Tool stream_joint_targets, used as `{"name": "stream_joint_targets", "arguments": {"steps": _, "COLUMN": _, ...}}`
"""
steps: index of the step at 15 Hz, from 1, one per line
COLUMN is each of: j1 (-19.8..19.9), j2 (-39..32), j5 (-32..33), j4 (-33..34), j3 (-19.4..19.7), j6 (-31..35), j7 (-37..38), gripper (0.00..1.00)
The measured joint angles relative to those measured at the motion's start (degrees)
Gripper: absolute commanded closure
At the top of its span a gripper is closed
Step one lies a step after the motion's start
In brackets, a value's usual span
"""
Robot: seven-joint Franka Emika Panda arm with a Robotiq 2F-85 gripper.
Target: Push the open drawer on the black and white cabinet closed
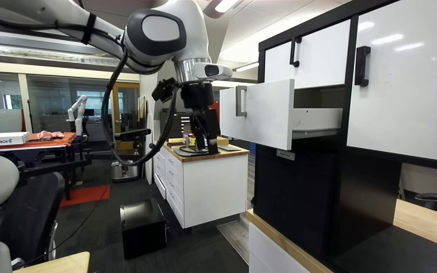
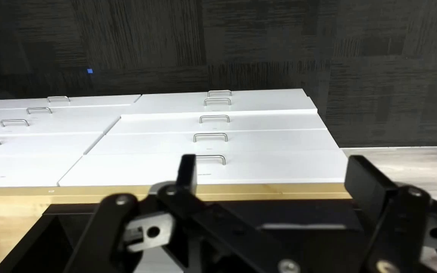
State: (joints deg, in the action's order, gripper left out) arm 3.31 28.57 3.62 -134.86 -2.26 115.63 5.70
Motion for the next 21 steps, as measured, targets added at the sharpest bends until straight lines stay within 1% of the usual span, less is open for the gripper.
{"name": "stream_joint_targets", "arguments": {"steps": 3, "j1": -0.58, "j2": -0.04, "j5": -0.44, "j4": 2.47, "j3": -1.49, "j6": 0.19, "j7": 2.49, "gripper": 0.0}}
{"name": "stream_joint_targets", "arguments": {"steps": 7, "j1": -1.16, "j2": -0.55, "j5": -0.37, "j4": 5.39, "j3": -3.02, "j6": 1.67, "j7": 3.64, "gripper": 0.0}}
{"name": "stream_joint_targets", "arguments": {"steps": 11, "j1": -1.18, "j2": -1.59, "j5": 0.01, "j4": 6.73, "j3": -3.82, "j6": 6.49, "j7": 3.98, "gripper": 0.0}}
{"name": "stream_joint_targets", "arguments": {"steps": 16, "j1": -1.17, "j2": -4.09, "j5": 0.3, "j4": 7.72, "j3": -3.91, "j6": 11.65, "j7": 4.43, "gripper": 0.0}}
{"name": "stream_joint_targets", "arguments": {"steps": 21, "j1": -1.02, "j2": -4.86, "j5": 0.58, "j4": 7.8, "j3": -3.9, "j6": 16.37, "j7": 4.53, "gripper": 0.0}}
